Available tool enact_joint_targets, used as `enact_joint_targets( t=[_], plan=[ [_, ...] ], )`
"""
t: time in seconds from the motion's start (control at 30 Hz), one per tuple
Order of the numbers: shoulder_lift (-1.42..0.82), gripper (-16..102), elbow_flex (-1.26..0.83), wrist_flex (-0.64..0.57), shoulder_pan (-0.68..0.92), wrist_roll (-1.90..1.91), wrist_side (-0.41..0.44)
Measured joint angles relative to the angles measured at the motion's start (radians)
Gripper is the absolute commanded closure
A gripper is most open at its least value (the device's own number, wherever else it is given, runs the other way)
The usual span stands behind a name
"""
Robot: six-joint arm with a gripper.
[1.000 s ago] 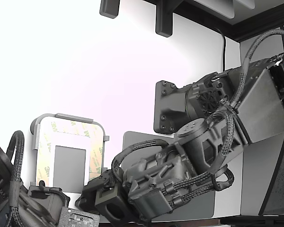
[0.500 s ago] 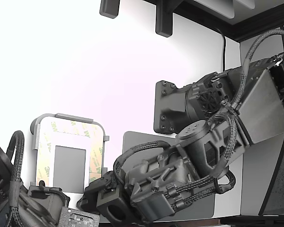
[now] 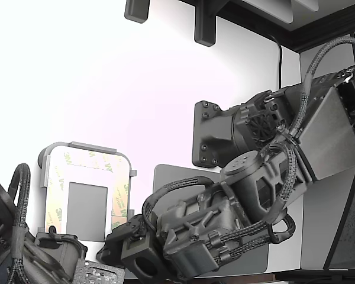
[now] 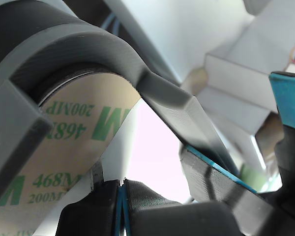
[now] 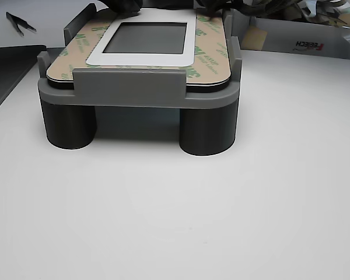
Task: Peel off protective film from adhesive tape.
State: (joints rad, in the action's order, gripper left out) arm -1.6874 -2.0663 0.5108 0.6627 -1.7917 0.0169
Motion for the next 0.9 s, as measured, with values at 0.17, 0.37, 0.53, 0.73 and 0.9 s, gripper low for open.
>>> enact_joint_targets(
  t=[0.17,0.37,0.53,0.73,0.9],
  plan=[
    [0.0,96,0.0,0.0,0.002,0.0,0.0],
    [-0.002,96,0.0,0.003,0.005,0.0,0.0],
    [-0.003,96,0.0,0.005,0.005,-0.002,0.002],
    [-0.003,96,0.0,0.005,0.005,-0.002,0.002],
    [-0.003,96,0.009,0.012,0.005,-0.003,0.002]
  ],
)
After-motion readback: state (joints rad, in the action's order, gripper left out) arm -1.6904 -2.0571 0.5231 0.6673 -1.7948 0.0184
